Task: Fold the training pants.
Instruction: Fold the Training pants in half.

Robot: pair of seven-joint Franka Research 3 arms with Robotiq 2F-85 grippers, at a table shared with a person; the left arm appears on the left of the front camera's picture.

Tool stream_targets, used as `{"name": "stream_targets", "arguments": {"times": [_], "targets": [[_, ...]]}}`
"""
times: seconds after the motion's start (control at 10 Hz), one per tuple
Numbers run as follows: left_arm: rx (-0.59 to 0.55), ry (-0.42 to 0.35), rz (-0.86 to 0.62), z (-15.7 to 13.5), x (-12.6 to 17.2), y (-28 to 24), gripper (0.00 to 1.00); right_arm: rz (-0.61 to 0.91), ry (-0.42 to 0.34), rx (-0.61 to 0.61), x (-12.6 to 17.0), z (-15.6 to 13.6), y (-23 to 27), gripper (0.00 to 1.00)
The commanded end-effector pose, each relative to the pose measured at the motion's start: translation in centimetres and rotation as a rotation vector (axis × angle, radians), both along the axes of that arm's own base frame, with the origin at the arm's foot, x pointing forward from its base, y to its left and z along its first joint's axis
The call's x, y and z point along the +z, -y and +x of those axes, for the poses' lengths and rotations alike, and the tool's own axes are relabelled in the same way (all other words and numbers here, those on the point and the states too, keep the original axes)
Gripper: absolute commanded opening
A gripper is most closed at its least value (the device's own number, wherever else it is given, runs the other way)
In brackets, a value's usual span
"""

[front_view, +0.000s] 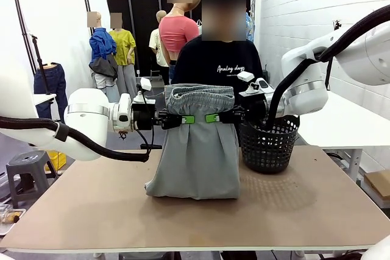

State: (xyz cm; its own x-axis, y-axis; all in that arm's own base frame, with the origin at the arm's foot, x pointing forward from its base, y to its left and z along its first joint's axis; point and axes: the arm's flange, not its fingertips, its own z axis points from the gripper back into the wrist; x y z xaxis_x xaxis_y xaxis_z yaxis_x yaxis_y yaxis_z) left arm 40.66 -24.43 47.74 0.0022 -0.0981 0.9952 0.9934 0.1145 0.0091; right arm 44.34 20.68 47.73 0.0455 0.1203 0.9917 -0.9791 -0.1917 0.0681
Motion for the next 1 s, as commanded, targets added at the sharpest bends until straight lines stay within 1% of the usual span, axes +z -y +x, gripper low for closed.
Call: {"name": "stream_targets", "arguments": {"times": [0.0, 0.9], "targets": [[0.011, 0.009, 0.007, 0.2, 0.44, 0.12, 0.0, 0.018, -0.007, -0.003, 0.12, -0.1, 0.0, 0.0], [0.011, 0.009, 0.007, 0.2, 0.44, 0.12, 0.0, 0.018, -0.007, -0.003, 0.12, -0.1, 0.0, 0.0]]}}
